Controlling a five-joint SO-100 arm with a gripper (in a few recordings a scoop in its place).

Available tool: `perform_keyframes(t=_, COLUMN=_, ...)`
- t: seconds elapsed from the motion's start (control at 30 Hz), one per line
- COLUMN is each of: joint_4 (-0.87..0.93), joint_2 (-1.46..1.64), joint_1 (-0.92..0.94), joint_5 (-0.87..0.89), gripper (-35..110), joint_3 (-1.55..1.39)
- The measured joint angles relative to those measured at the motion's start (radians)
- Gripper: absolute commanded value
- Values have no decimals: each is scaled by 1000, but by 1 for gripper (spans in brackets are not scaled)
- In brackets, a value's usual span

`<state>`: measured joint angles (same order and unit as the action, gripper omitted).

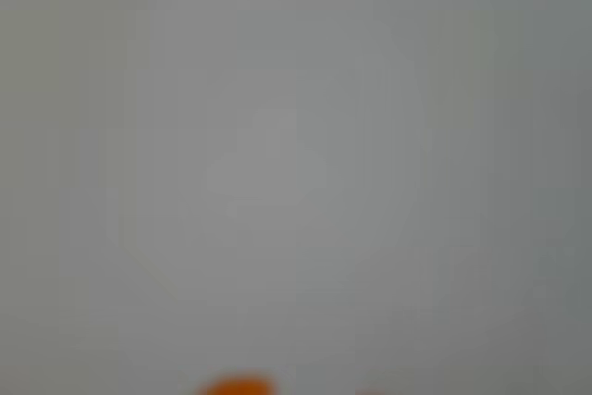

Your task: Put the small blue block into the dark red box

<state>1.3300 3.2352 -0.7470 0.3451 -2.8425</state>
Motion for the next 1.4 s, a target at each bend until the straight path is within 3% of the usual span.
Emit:
perform_keyframes(t=0.37, joint_4=-38, joint_2=-805, joint_1=-146, joint_5=146, gripper=16, joint_3=514)
perform_keyframes(t=0.6, joint_4=137, joint_2=-1115, joint_1=-229, joint_5=242, gripper=17, joint_3=770)
perform_keyframes(t=1.13, joint_4=140, joint_2=-1347, joint_1=-417, joint_5=368, gripper=19, joint_3=913)
perform_keyframes(t=1.4, joint_4=189, joint_2=-1509, joint_1=-453, joint_5=304, gripper=19, joint_3=1157)
